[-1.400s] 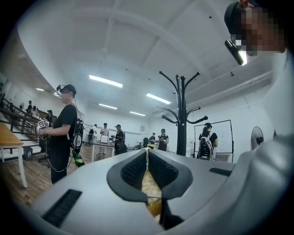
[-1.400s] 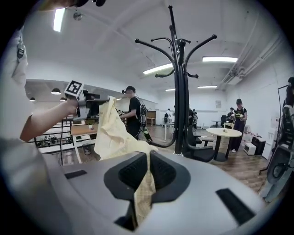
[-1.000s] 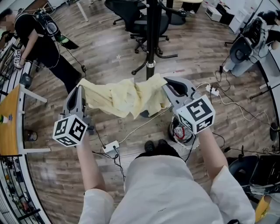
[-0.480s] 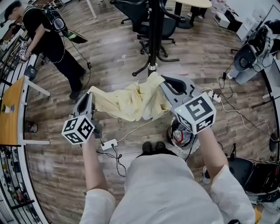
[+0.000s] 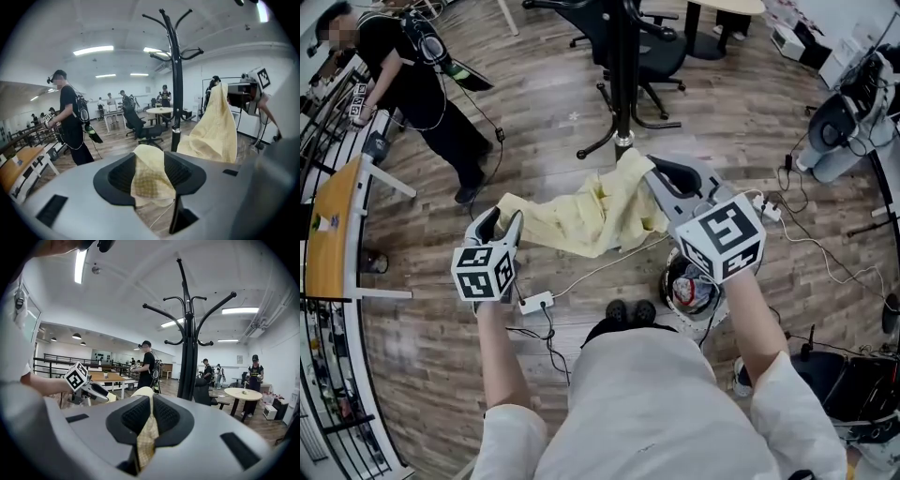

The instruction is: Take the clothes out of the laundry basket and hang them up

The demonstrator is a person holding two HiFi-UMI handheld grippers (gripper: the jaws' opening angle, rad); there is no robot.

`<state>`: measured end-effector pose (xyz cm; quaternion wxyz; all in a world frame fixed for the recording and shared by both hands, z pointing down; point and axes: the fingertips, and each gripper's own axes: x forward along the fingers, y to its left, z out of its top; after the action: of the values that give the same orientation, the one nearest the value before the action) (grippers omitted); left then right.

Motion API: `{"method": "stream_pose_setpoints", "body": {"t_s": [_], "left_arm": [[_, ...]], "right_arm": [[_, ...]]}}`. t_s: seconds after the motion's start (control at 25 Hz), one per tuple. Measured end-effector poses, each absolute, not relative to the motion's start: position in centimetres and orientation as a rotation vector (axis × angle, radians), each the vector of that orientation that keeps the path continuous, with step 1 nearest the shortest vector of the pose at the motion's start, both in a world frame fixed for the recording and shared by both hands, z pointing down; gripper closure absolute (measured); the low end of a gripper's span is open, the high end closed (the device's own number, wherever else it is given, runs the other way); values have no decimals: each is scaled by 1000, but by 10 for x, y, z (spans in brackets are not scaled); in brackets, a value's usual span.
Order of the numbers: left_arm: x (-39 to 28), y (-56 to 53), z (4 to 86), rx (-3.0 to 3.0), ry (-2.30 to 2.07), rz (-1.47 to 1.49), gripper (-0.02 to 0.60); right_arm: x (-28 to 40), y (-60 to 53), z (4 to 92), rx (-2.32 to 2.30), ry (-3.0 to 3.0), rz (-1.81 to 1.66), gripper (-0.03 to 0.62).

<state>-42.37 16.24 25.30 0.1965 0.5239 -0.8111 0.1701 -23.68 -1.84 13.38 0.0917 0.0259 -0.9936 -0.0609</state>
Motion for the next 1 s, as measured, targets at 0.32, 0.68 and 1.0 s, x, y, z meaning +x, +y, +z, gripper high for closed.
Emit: {"method": "stream_pose_setpoints", "body": {"t_s": [0.32, 0.68, 1.0], "left_arm": [[-387, 160, 275, 1470, -2204, 416, 365], [-316, 106, 256, 1796, -2107, 320, 353], [-238, 51, 246, 2129, -1854, 276, 347]], "right_arm": [[-223, -17, 141, -7, -2935, -234, 572], [-228, -7, 159, -33, -2850, -306, 572], [-223, -19, 162, 78, -2823, -296, 572]]}}
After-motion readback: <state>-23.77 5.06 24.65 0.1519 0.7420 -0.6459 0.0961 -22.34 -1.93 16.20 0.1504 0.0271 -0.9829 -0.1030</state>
